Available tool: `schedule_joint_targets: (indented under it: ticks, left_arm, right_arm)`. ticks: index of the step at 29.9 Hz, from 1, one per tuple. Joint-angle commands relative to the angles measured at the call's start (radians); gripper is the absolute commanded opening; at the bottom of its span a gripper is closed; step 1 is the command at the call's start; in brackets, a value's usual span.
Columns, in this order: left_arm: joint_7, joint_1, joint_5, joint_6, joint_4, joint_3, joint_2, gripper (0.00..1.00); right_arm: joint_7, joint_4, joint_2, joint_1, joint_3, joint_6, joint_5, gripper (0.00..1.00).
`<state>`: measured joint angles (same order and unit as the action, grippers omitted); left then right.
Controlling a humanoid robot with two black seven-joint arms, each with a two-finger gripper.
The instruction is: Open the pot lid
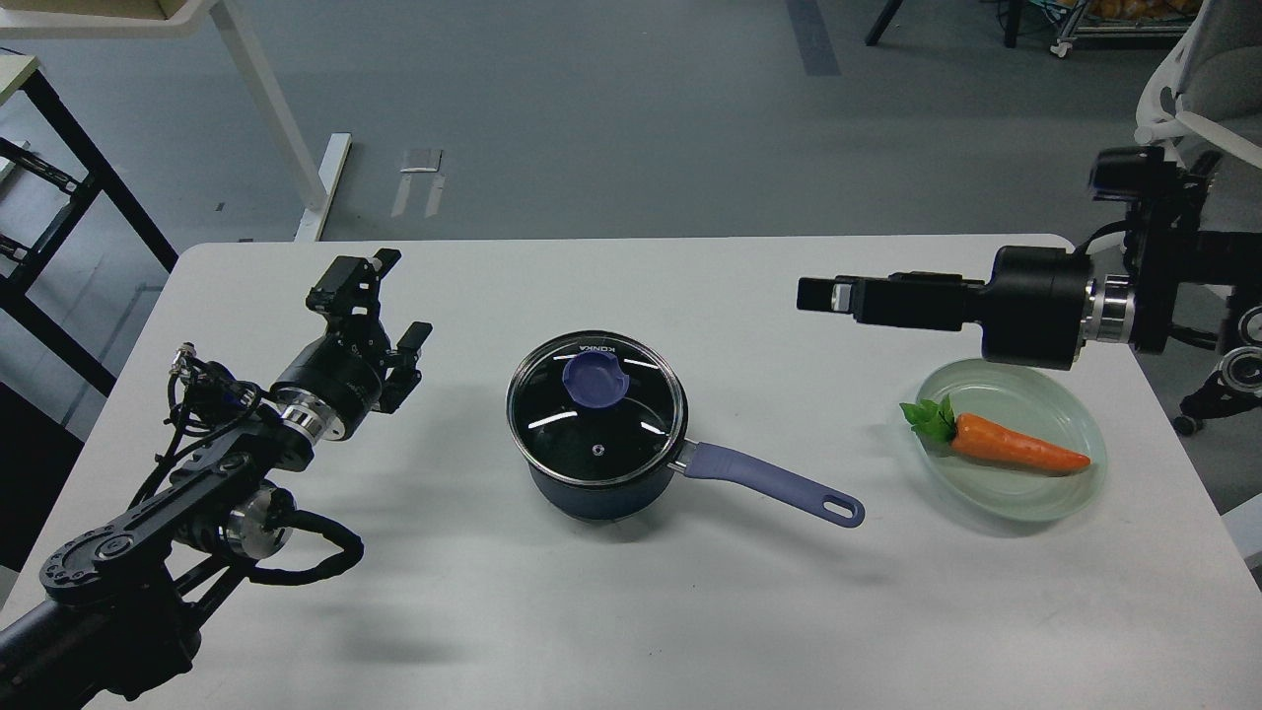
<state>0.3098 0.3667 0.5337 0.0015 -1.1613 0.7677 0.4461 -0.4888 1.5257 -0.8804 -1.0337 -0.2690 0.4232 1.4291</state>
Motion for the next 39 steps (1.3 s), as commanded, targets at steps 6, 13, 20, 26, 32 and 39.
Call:
schedule_joint_targets:
  ticks: [6, 13, 20, 26, 32, 39]
  left_arm:
    - [-0.003, 0.003, 0.000, 0.002, -0.017, 0.002, 0.013, 0.99]
    - [-0.002, 0.003, 0.000, 0.002, -0.020, 0.004, 0.022, 0.99]
    - [0.000, 0.003, -0.001, 0.000, -0.020, 0.004, 0.023, 0.99]
    - [0.000, 0.001, -0.001, 0.000, -0.020, 0.007, 0.022, 0.99]
    - [0.000, 0.003, -0.001, 0.000, -0.020, 0.007, 0.023, 0.99]
    - [0.000, 0.001, -0.001, 0.002, -0.028, 0.007, 0.022, 0.99]
  right_arm:
    - [0.000, 0.008, 0.129, -0.117, 0.237, -0.056, 0.454, 0.99]
    - [0.000, -0.009, 0.184, -0.115, 0.298, -0.093, 0.567, 1.00]
    - [0.000, -0.110, 0.268, -0.100, 0.312, -0.095, 0.559, 0.99]
    - [0.000, -0.164, 0.311, -0.074, 0.312, -0.095, 0.556, 0.94]
    - [0.000, -0.164, 0.313, -0.055, 0.313, -0.095, 0.554, 0.88]
    - [0.000, -0.165, 0.311, -0.040, 0.313, -0.093, 0.556, 0.66]
